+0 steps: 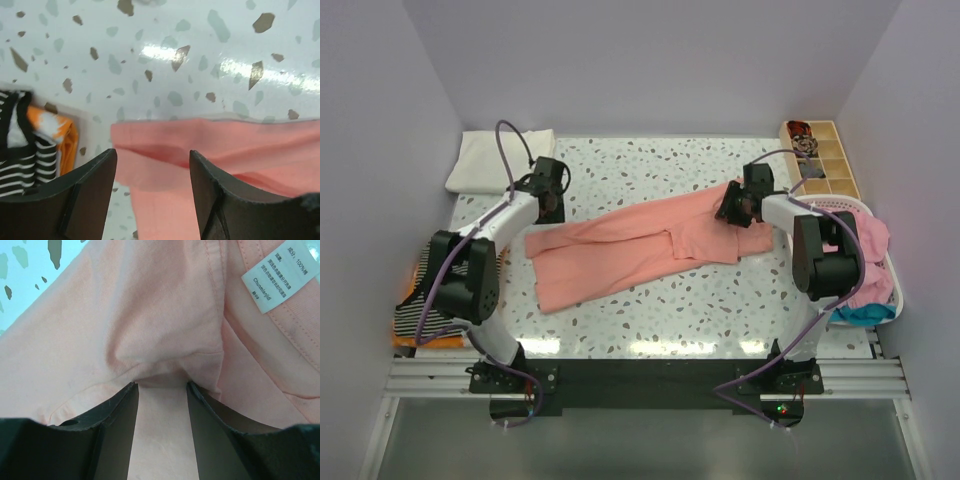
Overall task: Fold and stack the t-shirts
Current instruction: Fold the other side of the tshirt into a rectangle
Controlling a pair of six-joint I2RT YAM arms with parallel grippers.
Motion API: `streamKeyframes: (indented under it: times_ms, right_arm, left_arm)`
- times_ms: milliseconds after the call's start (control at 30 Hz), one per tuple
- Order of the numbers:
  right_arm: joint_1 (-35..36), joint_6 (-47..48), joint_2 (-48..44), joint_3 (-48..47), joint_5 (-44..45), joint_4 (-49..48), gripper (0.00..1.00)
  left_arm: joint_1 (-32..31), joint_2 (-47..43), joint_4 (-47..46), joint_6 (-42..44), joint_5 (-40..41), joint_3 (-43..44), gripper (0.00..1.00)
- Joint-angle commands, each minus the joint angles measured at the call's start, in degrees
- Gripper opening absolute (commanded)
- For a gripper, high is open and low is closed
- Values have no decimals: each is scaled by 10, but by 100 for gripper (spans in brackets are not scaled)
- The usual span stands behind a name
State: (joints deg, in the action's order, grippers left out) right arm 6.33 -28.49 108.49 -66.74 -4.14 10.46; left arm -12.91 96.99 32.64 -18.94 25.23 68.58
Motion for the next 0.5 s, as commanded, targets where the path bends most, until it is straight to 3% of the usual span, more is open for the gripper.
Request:
streamKeyframes:
  times_ms: [0,467]
  right_arm:
    - [1,14,41,6,6,42,49]
    - [1,14,51,1,5,46,49]
  left_arm:
    - [-1,55,-60,-3,-41,21,64]
    - [-1,10,-40,3,-119,-69,57]
